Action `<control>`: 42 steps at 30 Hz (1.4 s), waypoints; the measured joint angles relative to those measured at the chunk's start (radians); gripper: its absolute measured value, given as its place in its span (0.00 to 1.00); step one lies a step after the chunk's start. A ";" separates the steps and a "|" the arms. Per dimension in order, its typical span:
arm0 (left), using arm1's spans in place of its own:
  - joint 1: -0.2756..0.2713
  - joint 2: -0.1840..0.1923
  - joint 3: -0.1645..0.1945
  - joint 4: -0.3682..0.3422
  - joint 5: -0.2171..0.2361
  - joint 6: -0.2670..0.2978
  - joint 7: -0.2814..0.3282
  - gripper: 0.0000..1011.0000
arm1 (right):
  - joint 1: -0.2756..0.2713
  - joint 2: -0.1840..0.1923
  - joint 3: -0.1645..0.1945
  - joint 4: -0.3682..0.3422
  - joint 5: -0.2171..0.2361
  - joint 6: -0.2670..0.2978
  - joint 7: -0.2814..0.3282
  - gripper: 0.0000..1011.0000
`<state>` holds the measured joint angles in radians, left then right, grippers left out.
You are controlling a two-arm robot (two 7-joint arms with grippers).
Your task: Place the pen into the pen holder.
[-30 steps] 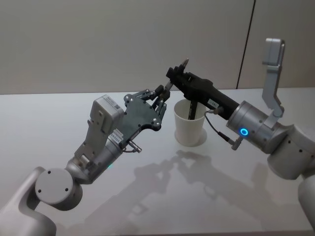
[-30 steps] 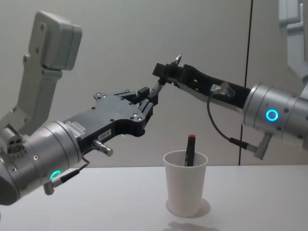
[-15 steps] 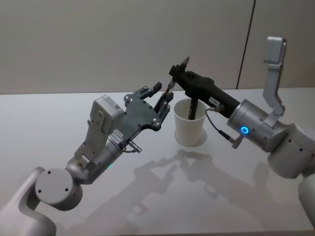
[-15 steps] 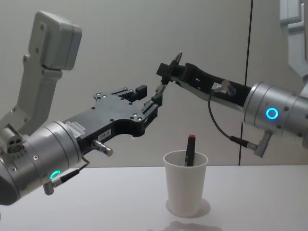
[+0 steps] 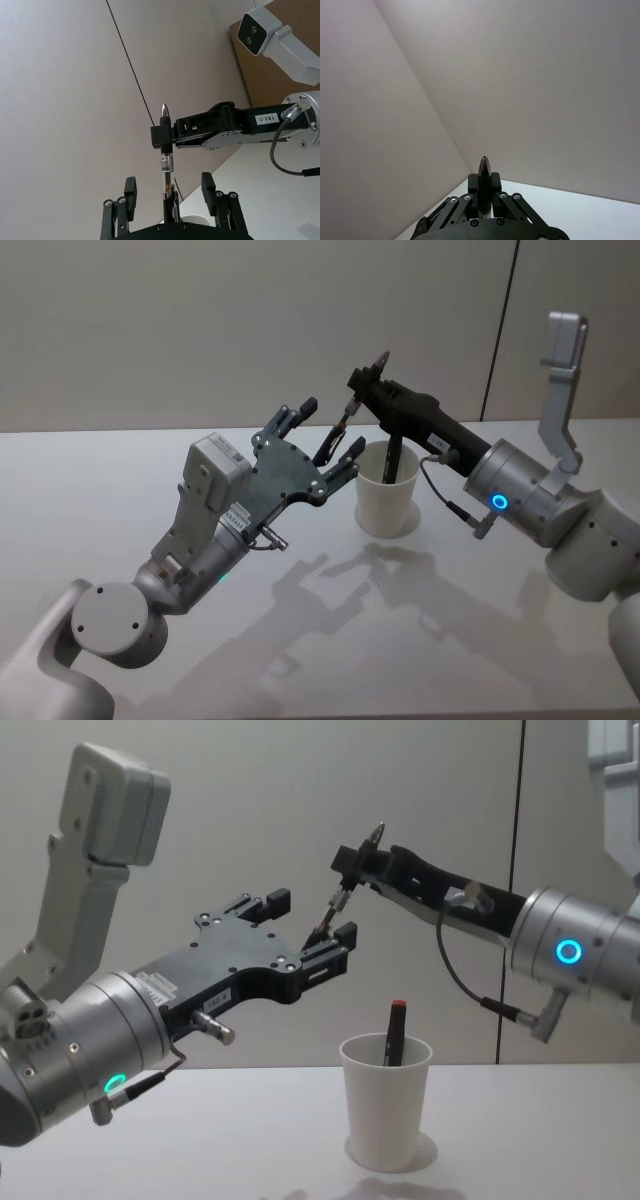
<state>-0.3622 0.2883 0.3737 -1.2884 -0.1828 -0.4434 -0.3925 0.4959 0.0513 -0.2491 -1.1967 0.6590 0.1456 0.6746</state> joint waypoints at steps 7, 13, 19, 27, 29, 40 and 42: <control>0.000 0.000 0.000 0.000 0.000 0.000 0.000 0.98 | 0.000 0.004 0.002 -0.004 0.002 -0.013 -0.008 0.13; 0.000 0.000 0.000 0.000 0.000 0.000 0.000 0.99 | -0.003 0.010 0.004 -0.012 -0.011 -0.047 -0.028 0.13; 0.000 0.000 0.000 0.000 0.000 0.000 0.000 0.99 | -0.009 0.017 0.006 -0.023 -0.038 -0.097 -0.057 0.13; 0.000 0.000 0.000 0.000 0.000 0.000 0.000 0.99 | -0.020 0.025 0.006 -0.036 -0.107 -0.188 -0.115 0.13; 0.000 0.000 0.000 0.000 0.000 0.000 0.000 0.99 | -0.024 0.026 0.004 -0.039 -0.144 -0.227 -0.145 0.13; 0.000 0.000 0.000 0.000 0.000 0.000 0.000 0.99 | -0.035 0.029 -0.008 -0.017 -0.274 -0.348 -0.229 0.13; 0.000 0.000 0.000 0.000 0.000 0.000 0.000 0.99 | -0.036 0.027 -0.011 -0.006 -0.297 -0.371 -0.240 0.13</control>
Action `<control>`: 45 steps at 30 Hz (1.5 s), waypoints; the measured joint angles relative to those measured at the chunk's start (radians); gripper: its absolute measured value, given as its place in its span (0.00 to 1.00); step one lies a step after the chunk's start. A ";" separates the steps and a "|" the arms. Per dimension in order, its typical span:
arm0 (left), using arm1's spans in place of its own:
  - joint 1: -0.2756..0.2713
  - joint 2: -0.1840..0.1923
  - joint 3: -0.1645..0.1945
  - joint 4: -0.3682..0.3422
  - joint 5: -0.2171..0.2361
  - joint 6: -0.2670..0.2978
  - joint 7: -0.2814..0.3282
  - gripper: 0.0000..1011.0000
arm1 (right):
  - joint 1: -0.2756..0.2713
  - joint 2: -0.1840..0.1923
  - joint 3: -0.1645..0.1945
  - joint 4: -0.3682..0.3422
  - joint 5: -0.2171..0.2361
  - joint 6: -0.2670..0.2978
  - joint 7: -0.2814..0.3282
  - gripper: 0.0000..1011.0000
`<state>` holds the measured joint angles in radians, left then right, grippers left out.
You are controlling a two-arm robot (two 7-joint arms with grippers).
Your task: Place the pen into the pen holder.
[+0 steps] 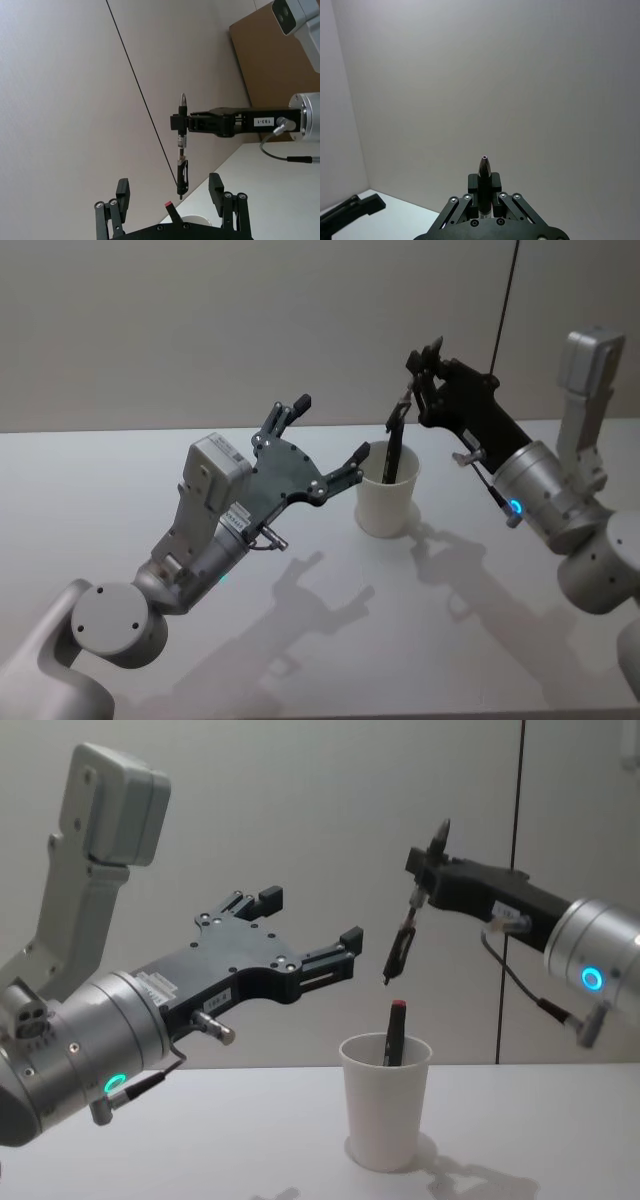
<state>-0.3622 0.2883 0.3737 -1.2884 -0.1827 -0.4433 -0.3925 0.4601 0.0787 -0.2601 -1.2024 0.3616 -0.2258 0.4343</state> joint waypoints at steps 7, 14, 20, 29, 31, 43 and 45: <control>0.000 0.000 0.000 0.000 0.000 0.000 0.000 0.99 | 0.005 -0.008 -0.012 0.051 -0.061 -0.063 -0.024 0.13; 0.000 0.000 0.000 0.000 0.000 0.000 0.000 0.99 | 0.020 -0.019 -0.022 0.107 -0.109 -0.108 -0.046 0.13; 0.000 0.000 0.000 0.000 0.000 0.000 0.000 0.99 | 0.037 -0.029 -0.027 0.154 -0.139 -0.137 -0.066 0.13; 0.000 0.000 0.000 0.000 0.000 0.000 0.000 0.99 | 0.080 -0.049 -0.033 0.255 -0.174 -0.181 -0.090 0.16; 0.000 0.000 0.000 0.000 0.000 0.000 0.000 0.99 | 0.087 -0.052 -0.034 0.271 -0.177 -0.186 -0.092 0.22; 0.000 0.000 0.000 0.000 0.000 0.000 0.000 0.99 | 0.122 -0.069 -0.039 0.350 -0.186 -0.212 -0.093 0.58; 0.000 0.000 0.000 0.000 0.000 0.000 0.000 0.99 | 0.124 -0.070 -0.039 0.356 -0.187 -0.214 -0.093 0.63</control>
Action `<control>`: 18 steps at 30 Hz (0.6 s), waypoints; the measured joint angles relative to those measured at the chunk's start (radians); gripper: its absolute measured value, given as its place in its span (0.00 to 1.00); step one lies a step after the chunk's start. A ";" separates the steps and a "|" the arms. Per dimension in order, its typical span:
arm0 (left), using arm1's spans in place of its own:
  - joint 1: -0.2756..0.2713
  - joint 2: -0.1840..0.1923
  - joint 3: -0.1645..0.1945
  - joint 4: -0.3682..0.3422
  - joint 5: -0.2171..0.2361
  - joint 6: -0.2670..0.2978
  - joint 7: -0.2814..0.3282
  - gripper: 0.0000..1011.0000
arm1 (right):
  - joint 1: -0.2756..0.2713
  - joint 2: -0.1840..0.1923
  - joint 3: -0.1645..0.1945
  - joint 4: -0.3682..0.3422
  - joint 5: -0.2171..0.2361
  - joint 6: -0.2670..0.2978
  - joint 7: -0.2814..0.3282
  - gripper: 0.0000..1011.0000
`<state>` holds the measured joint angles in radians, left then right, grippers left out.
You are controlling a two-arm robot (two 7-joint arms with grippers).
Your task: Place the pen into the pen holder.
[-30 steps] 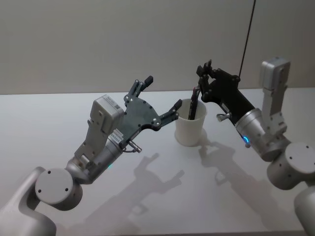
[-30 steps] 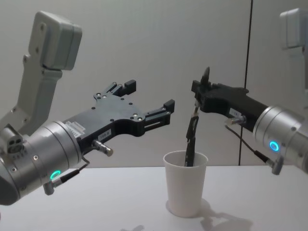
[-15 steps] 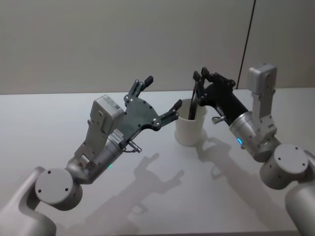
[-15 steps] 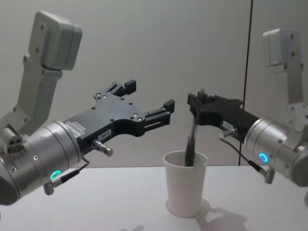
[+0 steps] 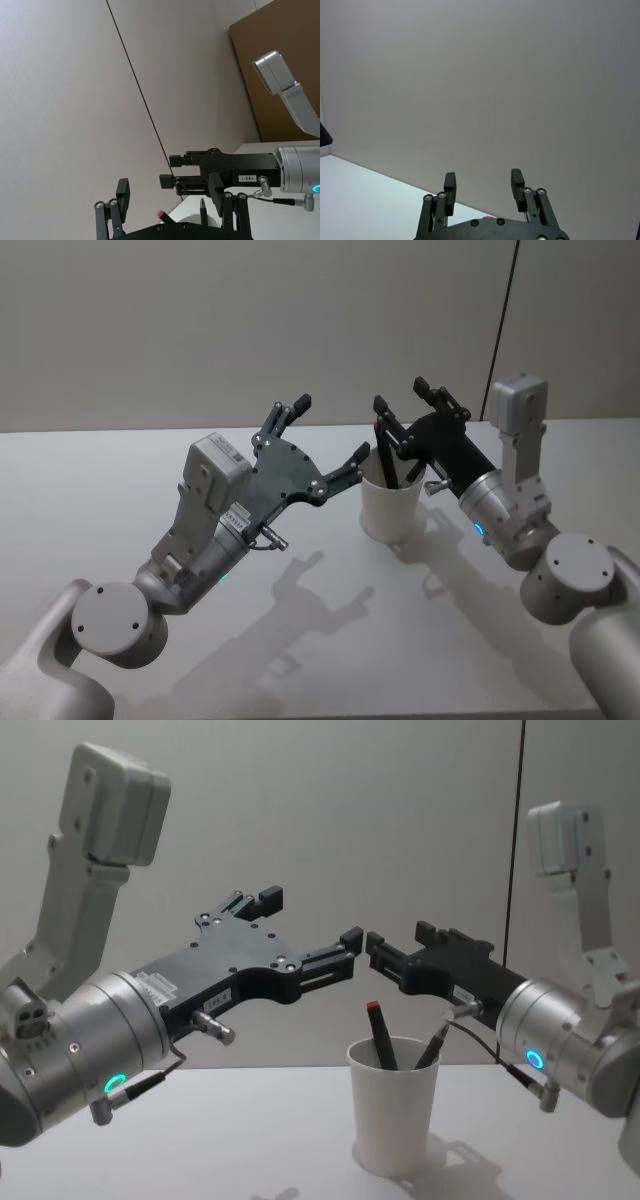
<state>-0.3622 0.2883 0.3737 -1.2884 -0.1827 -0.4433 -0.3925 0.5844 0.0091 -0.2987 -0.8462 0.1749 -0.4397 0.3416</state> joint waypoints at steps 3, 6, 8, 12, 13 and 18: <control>0.000 0.000 0.000 0.000 0.000 0.000 0.000 0.99 | 0.004 -0.002 0.000 0.010 0.000 -0.003 0.000 0.74; 0.000 0.000 0.000 0.000 0.000 0.000 0.000 0.99 | 0.006 -0.003 0.000 0.015 -0.001 -0.004 0.001 0.81; 0.000 0.000 0.000 0.000 0.000 0.000 0.000 0.99 | 0.008 -0.004 0.000 0.019 -0.001 -0.005 0.001 0.89; 0.000 0.000 0.000 0.000 0.000 0.000 0.000 0.99 | 0.010 -0.004 0.001 0.024 -0.001 -0.007 0.002 0.98; 0.000 0.000 0.000 0.000 0.000 0.000 0.000 0.99 | 0.011 -0.005 0.001 0.026 -0.001 -0.008 0.002 0.99; 0.000 0.000 0.000 0.000 0.000 0.000 0.000 0.99 | 0.013 -0.005 0.001 0.030 -0.001 -0.009 0.002 0.99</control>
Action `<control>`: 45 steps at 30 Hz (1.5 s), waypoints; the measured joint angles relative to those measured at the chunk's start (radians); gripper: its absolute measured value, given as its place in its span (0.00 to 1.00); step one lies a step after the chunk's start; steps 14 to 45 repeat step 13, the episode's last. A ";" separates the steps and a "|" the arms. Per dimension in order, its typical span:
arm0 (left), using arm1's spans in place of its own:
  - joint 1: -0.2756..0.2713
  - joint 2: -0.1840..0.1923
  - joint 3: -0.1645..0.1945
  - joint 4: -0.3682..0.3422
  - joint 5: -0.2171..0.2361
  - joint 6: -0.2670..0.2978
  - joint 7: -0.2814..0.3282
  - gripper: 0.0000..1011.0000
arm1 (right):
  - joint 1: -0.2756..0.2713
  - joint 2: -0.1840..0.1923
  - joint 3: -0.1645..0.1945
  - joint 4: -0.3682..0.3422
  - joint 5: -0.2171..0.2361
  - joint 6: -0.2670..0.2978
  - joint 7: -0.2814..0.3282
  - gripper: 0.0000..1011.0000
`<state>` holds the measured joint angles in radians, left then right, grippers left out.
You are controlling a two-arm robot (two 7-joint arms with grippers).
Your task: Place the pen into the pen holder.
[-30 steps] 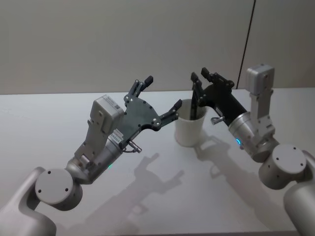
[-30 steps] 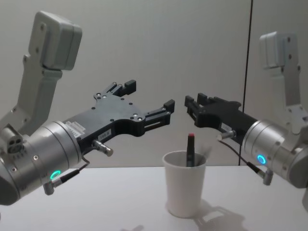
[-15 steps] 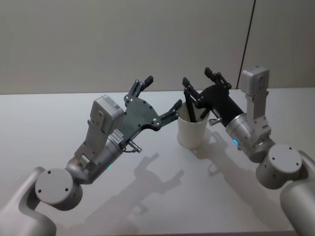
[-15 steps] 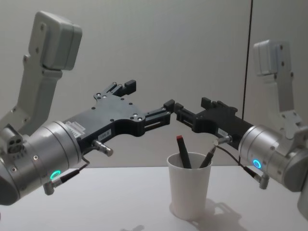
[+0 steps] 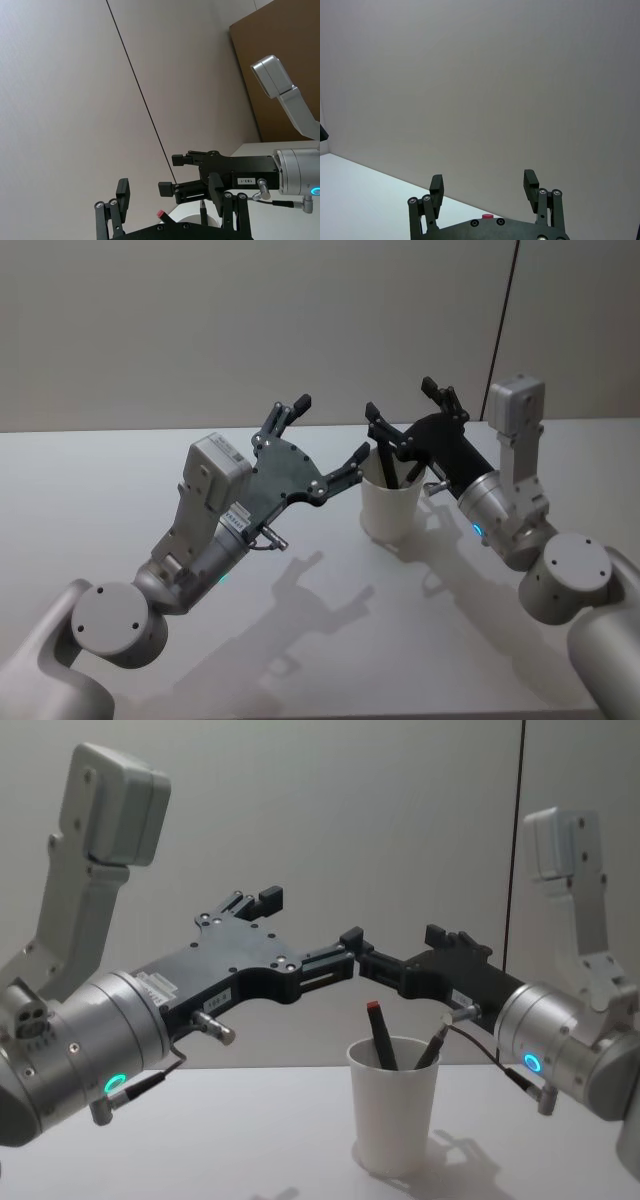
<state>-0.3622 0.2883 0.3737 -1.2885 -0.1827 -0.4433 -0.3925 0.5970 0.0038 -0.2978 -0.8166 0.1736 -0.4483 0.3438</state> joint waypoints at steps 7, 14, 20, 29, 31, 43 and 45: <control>0.000 0.000 0.000 0.000 0.000 0.000 0.000 0.99 | 0.002 -0.001 0.000 0.003 0.000 -0.001 0.001 0.99; 0.000 0.000 0.000 0.000 0.000 0.000 0.000 0.99 | 0.002 -0.001 0.000 0.006 0.000 -0.002 0.001 0.99; 0.000 0.000 0.000 0.000 0.000 0.000 0.000 0.99 | 0.002 -0.001 0.000 0.006 0.000 -0.002 0.001 0.99; 0.000 0.000 0.000 0.000 0.000 0.000 0.000 0.99 | 0.002 -0.001 0.000 0.006 0.000 -0.002 0.001 0.99; 0.000 0.000 0.000 0.000 0.000 0.000 0.000 0.99 | 0.002 -0.001 0.000 0.006 0.000 -0.002 0.001 0.99; 0.000 0.000 0.000 0.000 0.000 0.000 0.000 0.99 | 0.002 -0.001 0.000 0.006 0.000 -0.002 0.001 0.99; 0.000 0.000 0.000 0.000 0.000 0.000 0.000 0.99 | 0.002 -0.001 0.000 0.006 0.000 -0.002 0.001 0.99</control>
